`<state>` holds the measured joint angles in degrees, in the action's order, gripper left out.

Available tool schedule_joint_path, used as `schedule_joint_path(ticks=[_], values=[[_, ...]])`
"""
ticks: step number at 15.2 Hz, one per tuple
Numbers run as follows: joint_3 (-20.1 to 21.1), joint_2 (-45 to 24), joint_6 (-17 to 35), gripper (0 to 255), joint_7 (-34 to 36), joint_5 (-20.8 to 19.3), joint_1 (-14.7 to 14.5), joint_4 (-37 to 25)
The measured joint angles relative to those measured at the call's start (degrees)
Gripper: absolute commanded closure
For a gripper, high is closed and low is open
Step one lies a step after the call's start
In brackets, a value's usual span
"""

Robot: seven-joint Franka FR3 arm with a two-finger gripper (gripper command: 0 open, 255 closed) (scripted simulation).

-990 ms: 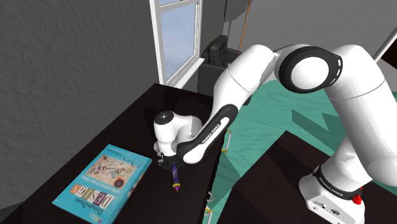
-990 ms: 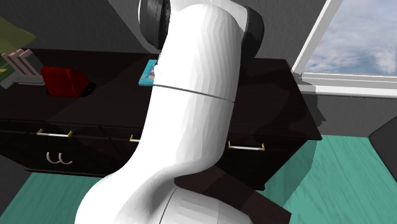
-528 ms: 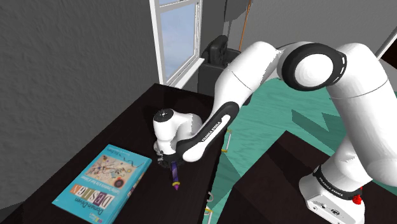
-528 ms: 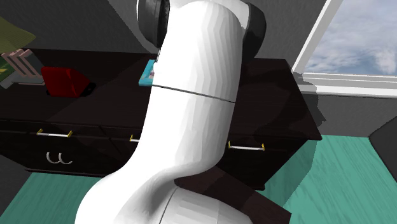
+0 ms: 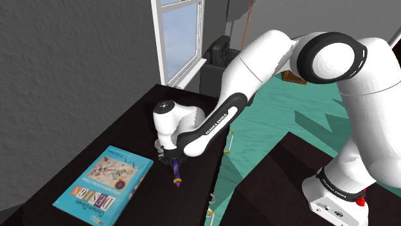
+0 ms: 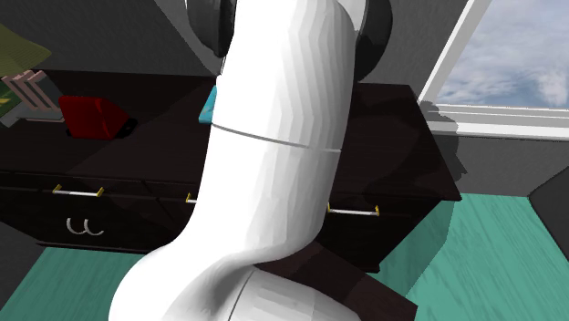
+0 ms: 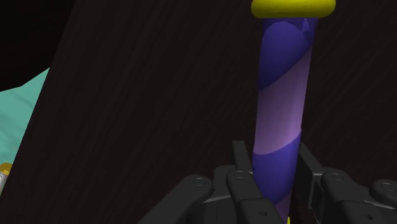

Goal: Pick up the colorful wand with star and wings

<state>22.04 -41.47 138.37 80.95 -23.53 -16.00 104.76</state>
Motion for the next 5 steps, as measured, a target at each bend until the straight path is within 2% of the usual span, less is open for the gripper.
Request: schedule_joint_path(ticks=[5], values=[[1.2, 2.7, -2.1, 255, -0.7, 1.2, 0.8, 0.5]])
